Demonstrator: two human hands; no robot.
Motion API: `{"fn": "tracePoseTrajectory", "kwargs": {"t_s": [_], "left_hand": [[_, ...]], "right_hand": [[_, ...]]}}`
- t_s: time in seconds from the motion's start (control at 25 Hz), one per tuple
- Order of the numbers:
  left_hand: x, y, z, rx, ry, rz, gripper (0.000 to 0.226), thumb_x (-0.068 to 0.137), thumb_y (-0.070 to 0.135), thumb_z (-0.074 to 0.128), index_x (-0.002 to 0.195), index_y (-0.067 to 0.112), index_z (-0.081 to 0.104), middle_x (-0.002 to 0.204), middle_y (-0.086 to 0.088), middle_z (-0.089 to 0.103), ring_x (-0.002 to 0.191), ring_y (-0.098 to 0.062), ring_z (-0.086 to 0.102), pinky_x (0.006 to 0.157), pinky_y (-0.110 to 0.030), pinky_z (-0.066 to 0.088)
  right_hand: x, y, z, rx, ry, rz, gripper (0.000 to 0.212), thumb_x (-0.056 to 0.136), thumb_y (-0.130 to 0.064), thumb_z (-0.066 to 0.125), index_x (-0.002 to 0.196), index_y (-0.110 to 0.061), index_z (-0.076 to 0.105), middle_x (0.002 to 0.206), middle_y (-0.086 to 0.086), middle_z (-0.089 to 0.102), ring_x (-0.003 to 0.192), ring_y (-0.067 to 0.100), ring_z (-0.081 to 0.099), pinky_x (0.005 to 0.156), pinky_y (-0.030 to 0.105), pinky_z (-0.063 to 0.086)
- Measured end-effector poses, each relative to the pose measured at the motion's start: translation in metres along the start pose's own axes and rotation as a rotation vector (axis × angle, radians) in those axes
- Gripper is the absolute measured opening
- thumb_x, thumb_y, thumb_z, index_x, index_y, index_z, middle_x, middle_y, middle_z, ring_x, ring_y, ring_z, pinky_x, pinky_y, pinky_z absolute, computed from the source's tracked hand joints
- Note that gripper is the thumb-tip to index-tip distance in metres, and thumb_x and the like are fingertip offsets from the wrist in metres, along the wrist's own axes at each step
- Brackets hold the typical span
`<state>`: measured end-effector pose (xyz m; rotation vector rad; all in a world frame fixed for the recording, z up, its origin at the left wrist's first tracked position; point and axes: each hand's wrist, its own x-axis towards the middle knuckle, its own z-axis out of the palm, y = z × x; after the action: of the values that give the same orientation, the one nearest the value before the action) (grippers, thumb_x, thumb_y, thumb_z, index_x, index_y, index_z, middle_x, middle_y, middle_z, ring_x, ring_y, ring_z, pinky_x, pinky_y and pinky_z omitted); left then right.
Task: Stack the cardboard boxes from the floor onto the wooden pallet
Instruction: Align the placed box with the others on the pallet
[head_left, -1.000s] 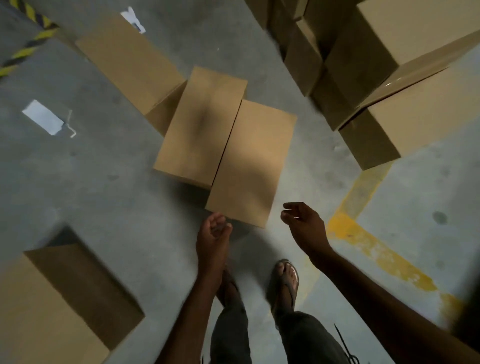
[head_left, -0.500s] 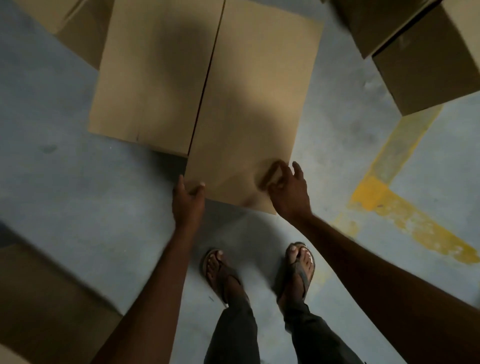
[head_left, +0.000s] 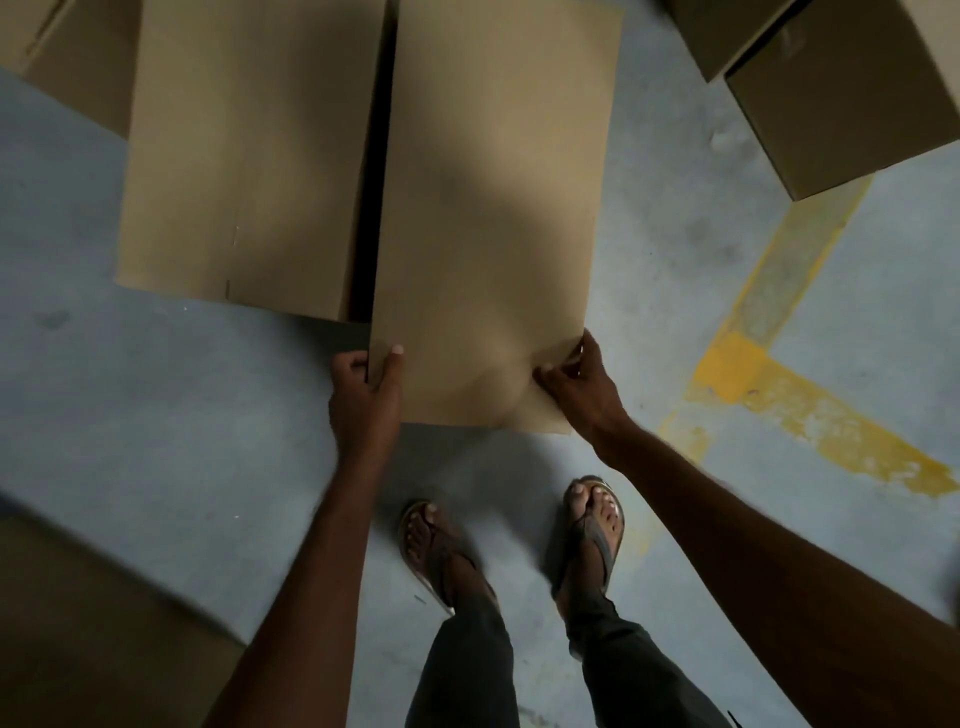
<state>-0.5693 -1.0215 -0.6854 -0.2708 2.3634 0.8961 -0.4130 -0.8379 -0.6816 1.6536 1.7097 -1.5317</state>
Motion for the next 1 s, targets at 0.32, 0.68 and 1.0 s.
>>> {"fn": "tracePoseTrajectory", "kwargs": {"t_s": [0.32, 0.68, 1.0], "left_hand": [[-0.066, 0.081, -0.059, -0.135, 0.077, 0.197, 0.029, 0.098, 0.037, 0.066, 0.124, 0.023, 0.069, 0.114, 0.01, 0.073, 0.103, -0.001, 0.067, 0.088, -0.022, 0.051], [-0.137, 0.181, -0.103, -0.368, -0.061, 0.216, 0.043, 0.106, 0.048, 0.05, 0.126, 0.018, 0.073, 0.125, 0.002, 0.072, 0.118, -0.008, 0.063, 0.101, -0.029, 0.051], [-0.132, 0.186, -0.088, -0.332, -0.396, 0.357, 0.04, 0.109, 0.037, 0.041, 0.141, 0.022, 0.061, 0.128, 0.02, 0.061, 0.113, 0.015, 0.057, 0.094, -0.002, 0.04]], "right_hand": [[-0.058, -0.056, -0.068, 0.141, 0.159, -0.083, 0.068, 0.085, -0.058, 0.066, 0.149, -0.045, 0.047, 0.139, -0.011, 0.062, 0.116, 0.012, 0.063, 0.101, 0.039, 0.052], [-0.129, -0.114, -0.152, 0.073, 0.316, -0.043, 0.068, 0.071, -0.071, 0.056, 0.123, -0.029, 0.071, 0.11, 0.003, 0.076, 0.099, 0.027, 0.072, 0.094, 0.046, 0.058], [-0.165, -0.167, -0.093, -0.519, 0.384, -0.464, 0.052, 0.101, -0.05, 0.028, 0.081, -0.018, 0.064, 0.081, 0.011, 0.069, 0.077, 0.037, 0.064, 0.077, 0.047, 0.054]]}}
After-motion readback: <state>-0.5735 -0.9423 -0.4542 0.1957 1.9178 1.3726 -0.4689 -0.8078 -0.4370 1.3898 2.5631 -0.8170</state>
